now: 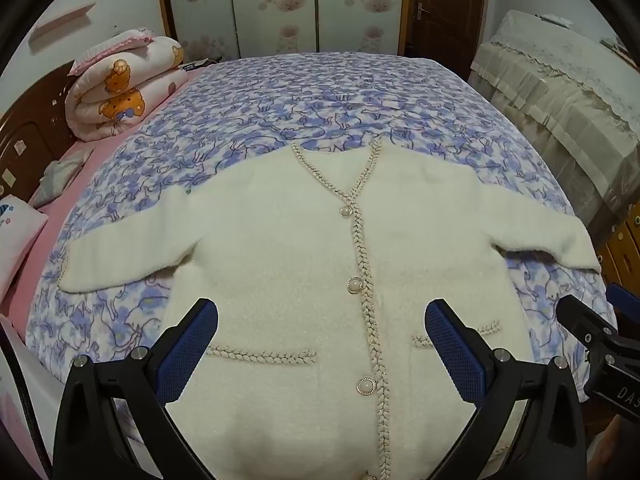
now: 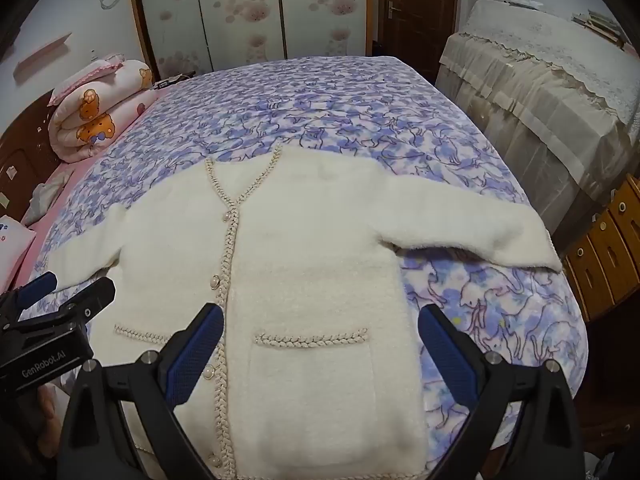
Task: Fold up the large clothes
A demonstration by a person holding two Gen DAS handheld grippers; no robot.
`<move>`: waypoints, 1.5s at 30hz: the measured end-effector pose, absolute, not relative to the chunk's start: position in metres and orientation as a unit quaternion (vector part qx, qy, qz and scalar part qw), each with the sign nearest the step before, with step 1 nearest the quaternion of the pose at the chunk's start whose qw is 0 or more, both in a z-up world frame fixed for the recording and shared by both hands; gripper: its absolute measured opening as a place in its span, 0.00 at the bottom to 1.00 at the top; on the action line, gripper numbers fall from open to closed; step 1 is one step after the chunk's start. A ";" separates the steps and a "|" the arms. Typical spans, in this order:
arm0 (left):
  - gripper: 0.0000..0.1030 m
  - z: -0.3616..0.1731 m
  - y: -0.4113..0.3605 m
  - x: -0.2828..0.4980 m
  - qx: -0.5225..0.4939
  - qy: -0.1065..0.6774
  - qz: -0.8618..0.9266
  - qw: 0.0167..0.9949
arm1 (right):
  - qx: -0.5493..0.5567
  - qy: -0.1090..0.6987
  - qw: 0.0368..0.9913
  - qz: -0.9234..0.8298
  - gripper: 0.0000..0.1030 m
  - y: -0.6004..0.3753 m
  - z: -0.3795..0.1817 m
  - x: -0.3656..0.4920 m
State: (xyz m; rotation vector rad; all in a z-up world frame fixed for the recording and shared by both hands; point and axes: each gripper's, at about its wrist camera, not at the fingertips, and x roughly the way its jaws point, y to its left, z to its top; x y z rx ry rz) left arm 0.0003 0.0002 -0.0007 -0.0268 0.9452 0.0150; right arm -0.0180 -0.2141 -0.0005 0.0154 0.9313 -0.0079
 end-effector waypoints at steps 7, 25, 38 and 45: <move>0.99 0.001 0.006 -0.008 -0.008 0.451 0.002 0.892 | 0.013 0.449 0.893 0.001 0.96 -0.214 -0.002 -0.018; 0.99 -0.002 -0.003 -0.004 -0.020 0.457 -0.006 0.889 | 0.004 0.455 0.891 0.010 0.96 -0.208 -0.006 -0.021; 0.99 -0.006 0.000 -0.003 -0.048 0.458 0.000 0.887 | 0.007 0.455 0.890 0.010 0.96 -0.208 -0.007 -0.023; 0.99 -0.008 0.000 -0.004 -0.046 0.453 0.003 0.890 | 0.012 0.457 0.889 0.011 0.96 -0.210 -0.010 -0.024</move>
